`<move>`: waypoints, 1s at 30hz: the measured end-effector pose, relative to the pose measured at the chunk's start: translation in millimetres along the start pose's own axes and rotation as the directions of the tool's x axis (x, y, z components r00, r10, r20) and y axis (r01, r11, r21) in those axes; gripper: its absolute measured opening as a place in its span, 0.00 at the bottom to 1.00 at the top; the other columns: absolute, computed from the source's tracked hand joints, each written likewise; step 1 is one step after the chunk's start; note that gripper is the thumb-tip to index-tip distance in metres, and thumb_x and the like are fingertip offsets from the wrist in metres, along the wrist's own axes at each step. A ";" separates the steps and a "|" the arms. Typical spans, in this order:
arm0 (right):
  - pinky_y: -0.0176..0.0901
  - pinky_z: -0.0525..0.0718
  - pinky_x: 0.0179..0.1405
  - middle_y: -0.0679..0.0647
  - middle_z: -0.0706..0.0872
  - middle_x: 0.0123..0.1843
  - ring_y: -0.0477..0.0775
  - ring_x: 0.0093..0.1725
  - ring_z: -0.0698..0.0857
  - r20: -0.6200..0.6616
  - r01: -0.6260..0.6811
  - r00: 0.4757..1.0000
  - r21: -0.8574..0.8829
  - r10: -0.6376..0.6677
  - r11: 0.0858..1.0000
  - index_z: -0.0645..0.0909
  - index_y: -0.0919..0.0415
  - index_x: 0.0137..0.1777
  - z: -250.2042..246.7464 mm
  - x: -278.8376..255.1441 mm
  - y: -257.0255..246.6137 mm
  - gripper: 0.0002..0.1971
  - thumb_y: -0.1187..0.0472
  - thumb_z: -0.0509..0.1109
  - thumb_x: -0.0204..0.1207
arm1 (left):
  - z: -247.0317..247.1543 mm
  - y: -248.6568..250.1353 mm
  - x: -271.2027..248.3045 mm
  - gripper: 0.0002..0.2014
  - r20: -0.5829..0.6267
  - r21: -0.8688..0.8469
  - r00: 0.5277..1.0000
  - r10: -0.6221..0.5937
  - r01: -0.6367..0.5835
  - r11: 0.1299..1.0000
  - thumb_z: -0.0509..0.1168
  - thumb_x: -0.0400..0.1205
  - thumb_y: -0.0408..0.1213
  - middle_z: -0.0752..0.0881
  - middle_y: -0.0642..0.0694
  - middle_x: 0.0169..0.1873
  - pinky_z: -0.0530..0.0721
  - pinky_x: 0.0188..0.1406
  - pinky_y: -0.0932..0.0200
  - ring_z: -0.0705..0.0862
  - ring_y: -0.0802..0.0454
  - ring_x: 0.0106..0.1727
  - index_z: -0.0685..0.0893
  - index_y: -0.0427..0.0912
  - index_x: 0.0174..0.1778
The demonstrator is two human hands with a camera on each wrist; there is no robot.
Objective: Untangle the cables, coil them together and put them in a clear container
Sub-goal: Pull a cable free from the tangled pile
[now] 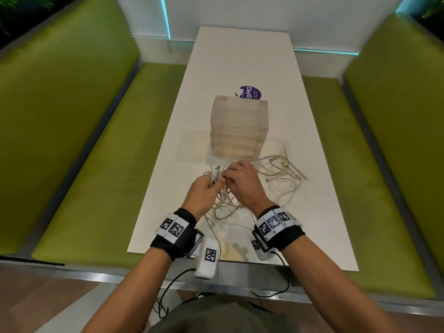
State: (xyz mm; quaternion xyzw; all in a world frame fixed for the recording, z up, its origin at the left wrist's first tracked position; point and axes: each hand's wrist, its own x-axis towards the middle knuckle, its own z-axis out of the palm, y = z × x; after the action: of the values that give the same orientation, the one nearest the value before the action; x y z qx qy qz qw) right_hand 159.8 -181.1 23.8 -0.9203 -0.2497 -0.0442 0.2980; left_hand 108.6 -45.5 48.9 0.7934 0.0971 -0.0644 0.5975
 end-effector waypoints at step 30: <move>0.52 0.76 0.49 0.51 0.85 0.40 0.59 0.48 0.75 0.038 -0.052 0.998 0.023 0.051 0.998 0.89 0.59 0.44 4.4 0.1 12.0 0.07 0.60 0.70 0.76 | -17.7 7.1 -10.6 0.10 -0.080 0.241 0.976 0.202 -0.178 0.954 0.61 0.85 0.41 0.75 0.51 0.25 0.69 0.22 0.69 0.72 0.60 0.25 0.79 0.37 0.44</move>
State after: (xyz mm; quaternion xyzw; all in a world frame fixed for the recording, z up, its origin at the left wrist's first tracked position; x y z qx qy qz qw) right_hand 165.5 -186.9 13.9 -0.9235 -0.2318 -0.0166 0.3052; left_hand 99.7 -31.1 62.8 0.8656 0.0430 0.0235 0.4983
